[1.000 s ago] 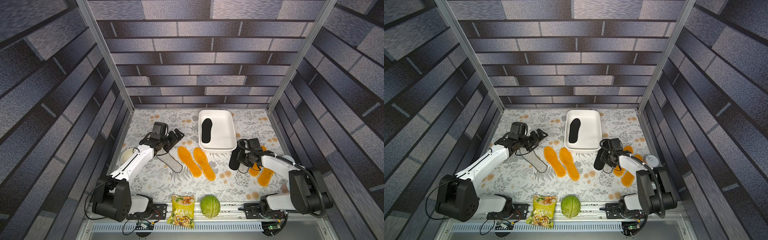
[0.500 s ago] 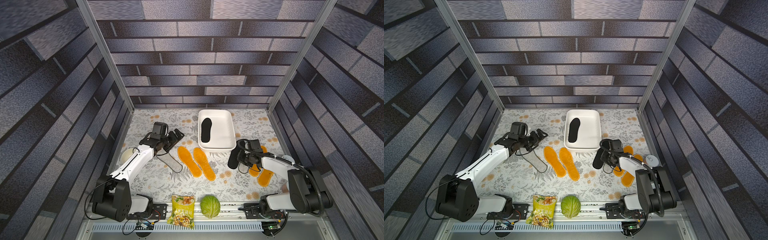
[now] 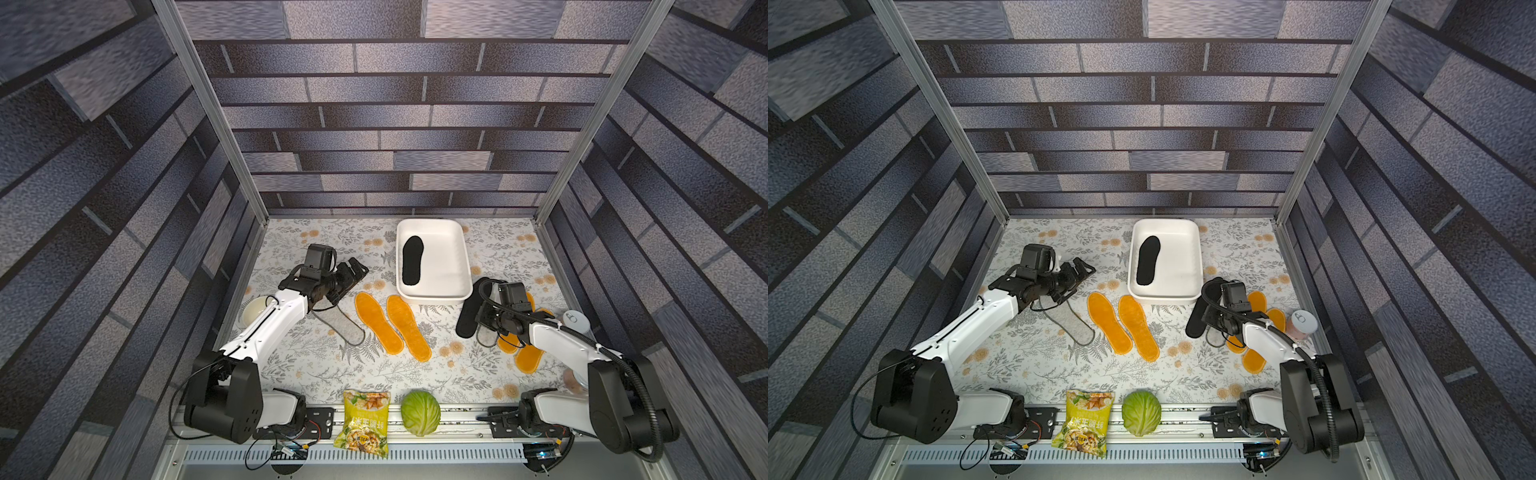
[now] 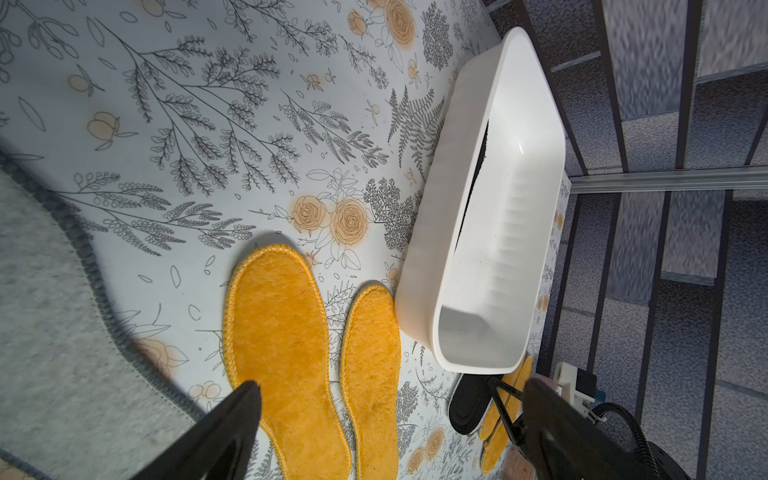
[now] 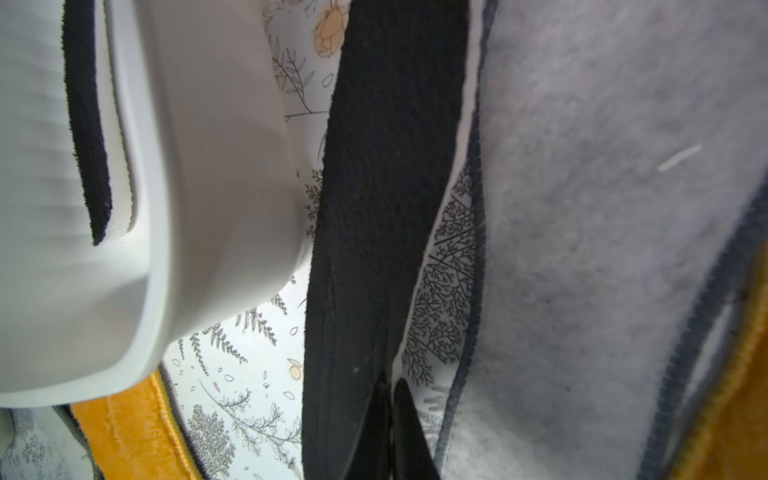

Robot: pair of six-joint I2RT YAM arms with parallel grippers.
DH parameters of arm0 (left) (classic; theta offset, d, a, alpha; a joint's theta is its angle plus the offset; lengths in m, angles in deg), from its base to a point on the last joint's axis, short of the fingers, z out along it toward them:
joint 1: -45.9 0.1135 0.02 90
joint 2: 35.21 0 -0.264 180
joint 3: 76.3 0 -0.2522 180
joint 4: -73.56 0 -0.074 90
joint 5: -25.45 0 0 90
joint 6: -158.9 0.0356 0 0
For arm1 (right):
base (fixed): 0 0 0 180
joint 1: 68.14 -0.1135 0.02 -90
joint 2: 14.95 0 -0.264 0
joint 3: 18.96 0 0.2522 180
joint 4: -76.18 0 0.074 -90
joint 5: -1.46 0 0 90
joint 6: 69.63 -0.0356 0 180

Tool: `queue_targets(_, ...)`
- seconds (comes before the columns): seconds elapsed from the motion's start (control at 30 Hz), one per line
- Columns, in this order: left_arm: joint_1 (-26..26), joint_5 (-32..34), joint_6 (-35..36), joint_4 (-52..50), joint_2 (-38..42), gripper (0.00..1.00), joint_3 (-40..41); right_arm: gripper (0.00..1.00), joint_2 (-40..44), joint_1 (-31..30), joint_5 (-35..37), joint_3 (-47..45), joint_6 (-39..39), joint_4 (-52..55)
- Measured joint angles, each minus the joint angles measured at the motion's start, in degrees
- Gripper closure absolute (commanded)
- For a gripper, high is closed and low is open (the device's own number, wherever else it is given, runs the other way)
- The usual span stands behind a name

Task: Put the insoles into the storage box
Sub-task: Pick up the insole from the center of the board.

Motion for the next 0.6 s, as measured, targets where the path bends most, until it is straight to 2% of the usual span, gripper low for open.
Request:
queue_targets(0.37, 0.0, -0.02, 0.0, 0.02, 0.0, 0.0, 0.0, 1.0, 7.21, 0.0, 1.95, -0.2, 2.93, 3.26)
queue_targets(0.6, 0.11, -0.04, 0.0, 0.04, 0.0, 0.0, 0.0, 1.0, 14.8, 0.0, 3.69, -0.85, 4.83, 6.56)
